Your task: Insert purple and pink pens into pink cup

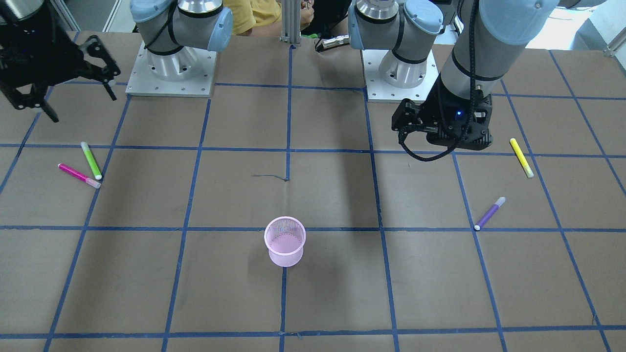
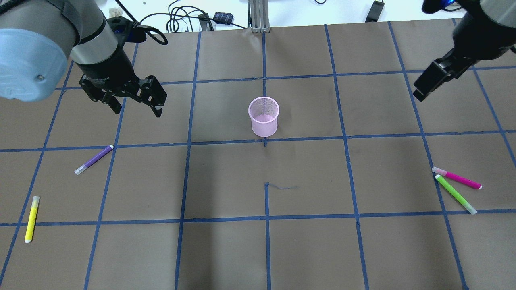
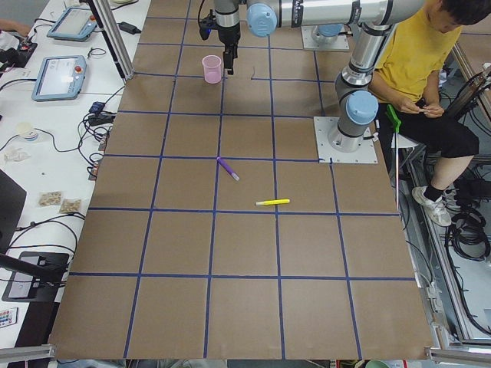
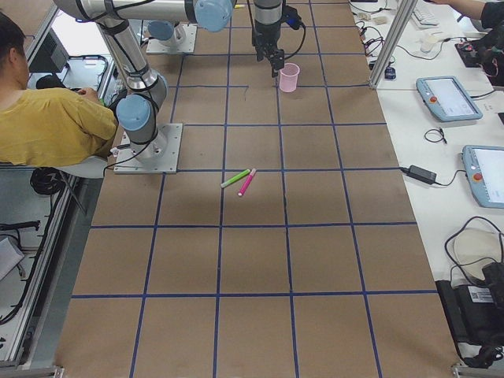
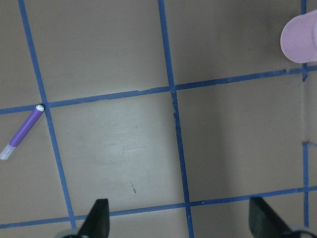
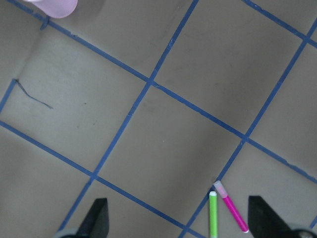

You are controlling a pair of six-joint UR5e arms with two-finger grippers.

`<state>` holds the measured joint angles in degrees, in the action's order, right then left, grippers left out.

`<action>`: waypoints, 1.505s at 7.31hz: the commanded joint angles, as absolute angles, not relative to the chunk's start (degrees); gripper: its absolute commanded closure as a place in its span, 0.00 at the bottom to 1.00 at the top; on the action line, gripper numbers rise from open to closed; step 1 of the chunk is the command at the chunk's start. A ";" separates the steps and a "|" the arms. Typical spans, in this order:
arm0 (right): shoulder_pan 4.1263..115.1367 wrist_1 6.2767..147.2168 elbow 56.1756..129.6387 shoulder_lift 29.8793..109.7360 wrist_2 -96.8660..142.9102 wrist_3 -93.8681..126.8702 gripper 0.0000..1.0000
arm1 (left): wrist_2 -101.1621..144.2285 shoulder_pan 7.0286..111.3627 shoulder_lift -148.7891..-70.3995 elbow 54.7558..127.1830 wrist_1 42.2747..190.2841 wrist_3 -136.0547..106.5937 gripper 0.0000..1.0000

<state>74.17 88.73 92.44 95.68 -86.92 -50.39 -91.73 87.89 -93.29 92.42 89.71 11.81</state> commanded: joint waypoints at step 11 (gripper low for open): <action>43.26 121.56 115.34 74.14 -72.86 -111.24 0.07 | -109.69 71.81 -118.21 101.69 59.41 65.22 0.00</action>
<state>44.57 120.60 118.54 80.69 -73.78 -109.14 -109.73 71.81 -117.84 101.41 59.62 65.46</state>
